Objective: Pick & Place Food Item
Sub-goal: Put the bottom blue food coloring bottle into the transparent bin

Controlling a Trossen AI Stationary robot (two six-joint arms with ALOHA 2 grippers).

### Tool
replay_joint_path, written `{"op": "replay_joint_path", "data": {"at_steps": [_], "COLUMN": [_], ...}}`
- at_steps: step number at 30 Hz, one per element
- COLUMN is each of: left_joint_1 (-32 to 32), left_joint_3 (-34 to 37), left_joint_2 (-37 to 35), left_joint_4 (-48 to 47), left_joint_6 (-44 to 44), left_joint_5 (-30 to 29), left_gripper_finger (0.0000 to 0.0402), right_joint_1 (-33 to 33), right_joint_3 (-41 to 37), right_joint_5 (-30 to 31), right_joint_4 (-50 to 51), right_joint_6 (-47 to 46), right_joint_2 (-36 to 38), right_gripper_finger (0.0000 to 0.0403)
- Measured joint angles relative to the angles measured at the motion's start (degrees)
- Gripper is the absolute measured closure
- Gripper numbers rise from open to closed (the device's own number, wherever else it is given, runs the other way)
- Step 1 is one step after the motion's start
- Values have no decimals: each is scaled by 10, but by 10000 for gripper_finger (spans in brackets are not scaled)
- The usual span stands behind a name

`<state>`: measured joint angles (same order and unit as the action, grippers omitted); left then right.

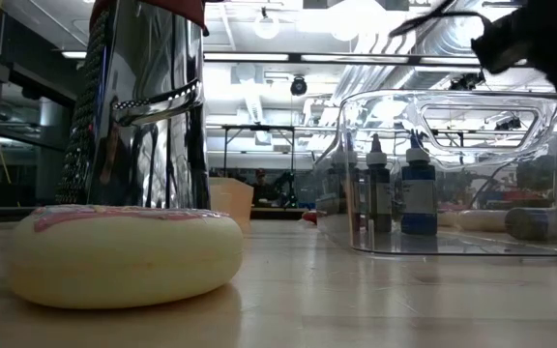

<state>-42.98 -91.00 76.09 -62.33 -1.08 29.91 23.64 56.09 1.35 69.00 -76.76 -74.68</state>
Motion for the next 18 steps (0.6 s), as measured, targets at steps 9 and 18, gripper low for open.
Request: {"op": "replay_joint_path", "data": {"at_steps": [9, 18], "left_joint_1": [0, 0], "left_joint_3": [0, 0], "left_joint_2": [0, 0], "left_joint_4": [0, 0], "left_joint_6": [0, 0], "left_joint_5": [0, 0], "left_gripper_finger": [167, 167], "right_joint_1": [-1, -30], "right_joint_3": [117, 179], "right_joint_5": [18, 20], "right_joint_4": [100, 140], "right_joint_6": [20, 61], "right_joint_2": [9, 9], "right_gripper_finger": [293, 293]}}
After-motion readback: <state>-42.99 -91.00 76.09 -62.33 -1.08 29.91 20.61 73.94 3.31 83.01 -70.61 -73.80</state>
